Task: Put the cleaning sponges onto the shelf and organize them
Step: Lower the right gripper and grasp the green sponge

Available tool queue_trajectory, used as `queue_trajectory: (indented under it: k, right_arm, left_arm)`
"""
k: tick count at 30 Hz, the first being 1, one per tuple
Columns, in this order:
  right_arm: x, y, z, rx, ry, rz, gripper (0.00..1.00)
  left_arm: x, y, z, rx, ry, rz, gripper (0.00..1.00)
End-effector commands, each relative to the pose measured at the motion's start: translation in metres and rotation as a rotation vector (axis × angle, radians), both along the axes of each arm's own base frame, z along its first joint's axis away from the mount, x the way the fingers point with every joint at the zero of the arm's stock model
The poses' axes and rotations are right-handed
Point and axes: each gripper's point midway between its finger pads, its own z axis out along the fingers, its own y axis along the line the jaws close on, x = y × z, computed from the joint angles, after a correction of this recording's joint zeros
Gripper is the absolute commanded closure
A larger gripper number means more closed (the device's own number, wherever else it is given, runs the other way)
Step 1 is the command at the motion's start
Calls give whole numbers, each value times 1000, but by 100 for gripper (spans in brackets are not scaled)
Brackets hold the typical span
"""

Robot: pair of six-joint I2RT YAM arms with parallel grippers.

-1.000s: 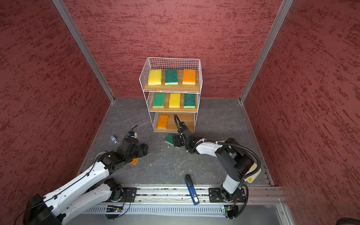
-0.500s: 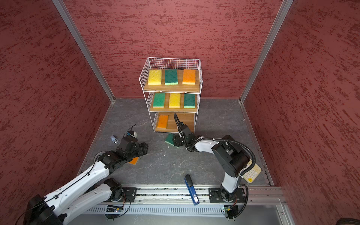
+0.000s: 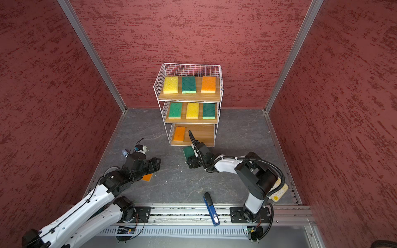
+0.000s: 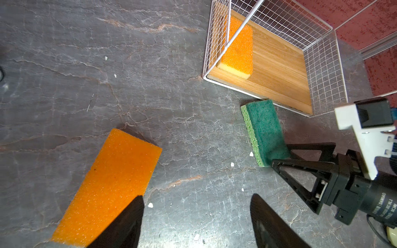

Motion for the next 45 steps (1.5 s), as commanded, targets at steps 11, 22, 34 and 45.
queue_trajectory:
  k: [11,22,34,45]
  right_arm:
    - [7,-8,-1,-101,-50,-189,9]
    - [0,14,-3,-120,-61,-183,4]
    - [11,10,-32,-244,-44,-240,6]
    - [9,-9,-58,-398,-10,-290,21]
  left_arm:
    - [-10,7,2,-12,18,24,20]
    - [-13,11,-3,-1,26,29,19]
    - [-17,12,-4,-5,33,30,19]
    - [-21,21,-4,12,36,48,20]
